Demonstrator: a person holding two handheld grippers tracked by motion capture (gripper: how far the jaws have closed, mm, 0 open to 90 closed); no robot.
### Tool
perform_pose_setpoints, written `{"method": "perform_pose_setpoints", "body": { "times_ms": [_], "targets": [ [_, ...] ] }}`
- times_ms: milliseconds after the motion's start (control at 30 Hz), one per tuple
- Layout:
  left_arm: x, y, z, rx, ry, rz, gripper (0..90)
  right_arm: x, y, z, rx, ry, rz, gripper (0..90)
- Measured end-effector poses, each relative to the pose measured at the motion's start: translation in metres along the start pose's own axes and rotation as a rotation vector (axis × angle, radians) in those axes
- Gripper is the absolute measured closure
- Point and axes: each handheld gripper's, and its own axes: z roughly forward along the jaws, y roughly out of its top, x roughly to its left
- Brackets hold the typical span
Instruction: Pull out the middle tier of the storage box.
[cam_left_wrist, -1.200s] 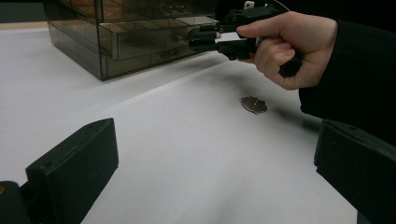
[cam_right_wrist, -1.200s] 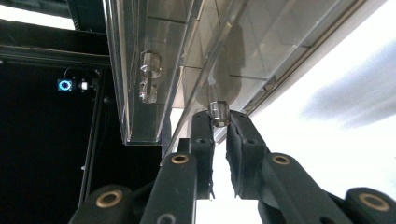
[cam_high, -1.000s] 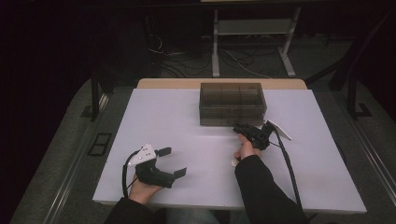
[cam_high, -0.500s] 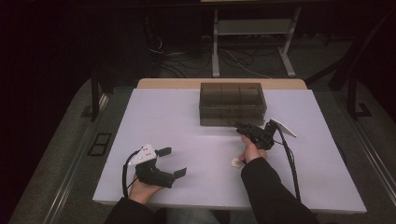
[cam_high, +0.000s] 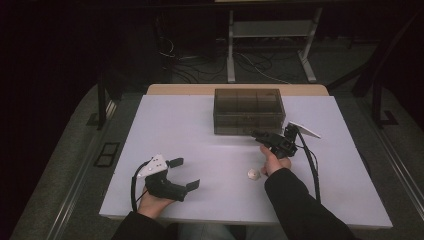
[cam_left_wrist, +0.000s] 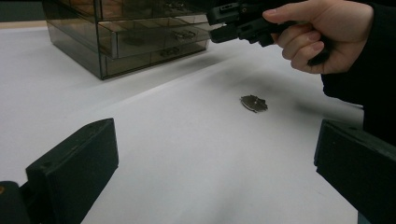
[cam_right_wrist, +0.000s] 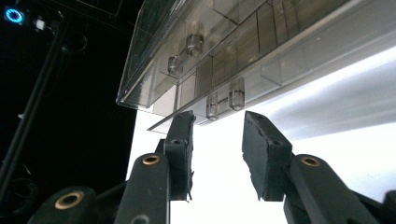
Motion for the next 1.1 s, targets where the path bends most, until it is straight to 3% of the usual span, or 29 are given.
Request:
{"method": "perform_pose_setpoints", "body": {
  "times_ms": [500, 600, 733, 900, 1100],
  "targets": [
    [0.0, 0.0, 0.0, 0.002, 0.0, -0.001, 0.0, 0.01, 0.011, -0.003, 0.082, -0.103, -0.22, 52.9],
    [0.0, 0.0, 0.0, 0.002, 0.0, 0.0, 0.0, 0.014, 0.013, -0.002, 0.099, -0.116, -0.284, 49.9],
    [0.0, 0.0, 0.0, 0.005, 0.0, 0.0, 0.0, 0.021, 0.017, 0.0, 0.155, -0.155, -0.37, 44.7],
    [0.0, 0.0, 0.0, 0.006, -0.001, 0.0, 0.0, 0.03, 0.021, 0.001, 0.2, -0.187, -0.44, 40.3],
    [0.0, 0.0, 0.0, 0.004, 0.0, -0.002, 0.0, 0.039, 0.021, 0.009, 0.335, -0.203, -0.582, 17.9]
  ]
}}
